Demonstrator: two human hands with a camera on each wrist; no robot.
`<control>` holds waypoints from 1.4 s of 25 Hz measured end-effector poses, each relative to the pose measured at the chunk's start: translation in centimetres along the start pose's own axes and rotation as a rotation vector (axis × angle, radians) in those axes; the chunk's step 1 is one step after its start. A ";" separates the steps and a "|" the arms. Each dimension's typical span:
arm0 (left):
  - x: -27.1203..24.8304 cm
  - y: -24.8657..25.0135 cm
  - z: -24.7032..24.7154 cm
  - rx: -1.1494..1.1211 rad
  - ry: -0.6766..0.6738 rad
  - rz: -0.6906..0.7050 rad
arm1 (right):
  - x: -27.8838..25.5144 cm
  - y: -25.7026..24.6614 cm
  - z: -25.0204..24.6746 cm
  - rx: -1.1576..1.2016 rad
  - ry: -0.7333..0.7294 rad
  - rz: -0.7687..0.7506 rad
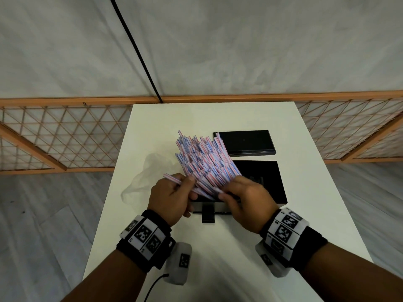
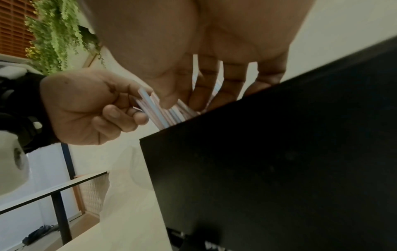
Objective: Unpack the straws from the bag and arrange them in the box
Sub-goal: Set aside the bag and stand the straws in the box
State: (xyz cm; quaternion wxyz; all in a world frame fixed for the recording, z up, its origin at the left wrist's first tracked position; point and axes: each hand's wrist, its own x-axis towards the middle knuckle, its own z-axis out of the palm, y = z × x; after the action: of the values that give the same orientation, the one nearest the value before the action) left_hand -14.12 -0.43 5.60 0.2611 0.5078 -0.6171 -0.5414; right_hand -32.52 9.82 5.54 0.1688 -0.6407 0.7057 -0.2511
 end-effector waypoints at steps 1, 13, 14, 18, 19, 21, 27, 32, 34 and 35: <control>-0.3 0.0 0.1 -0.034 -0.011 -0.018 | 0.0 0.1 -0.7 0.011 0.079 -0.024; -0.9 1.5 1.6 0.085 -0.159 -0.048 | 5.2 2.2 -4.6 -0.130 -0.013 0.083; -0.9 1.6 1.8 0.115 -0.161 -0.039 | 5.1 2.2 -4.5 -0.134 -0.054 0.109; -1.0 2.3 2.5 0.072 -0.145 -0.095 | 3.2 2.7 -3.6 -0.178 -0.219 0.202; -0.9 2.4 2.7 0.059 -0.138 -0.120 | 2.7 2.8 -3.1 -0.180 -0.277 0.223; -0.9 2.7 3.3 0.039 -0.124 -0.167 | 2.2 3.0 -1.9 -0.145 -0.330 0.227; -0.9 3.1 5.0 -0.028 -0.108 -0.165 | 2.4 2.7 -1.5 -0.007 -0.149 0.087; -0.5 2.7 4.9 0.025 -0.108 -0.067 | 2.8 2.2 -2.1 -0.032 -0.087 0.024; -0.5 2.3 4.1 0.244 -0.113 0.079 | 2.3 2.3 -2.2 -0.010 -0.068 0.068; -0.7 2.4 3.5 0.344 -0.055 0.146 | 2.0 2.6 -2.3 -0.003 -0.059 0.097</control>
State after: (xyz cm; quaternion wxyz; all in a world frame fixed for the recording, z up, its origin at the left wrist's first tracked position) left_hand -17.74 1.34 7.07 0.1921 0.4839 -0.7426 -0.4213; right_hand -36.24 8.29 6.11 0.2006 -0.6130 0.7311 -0.2223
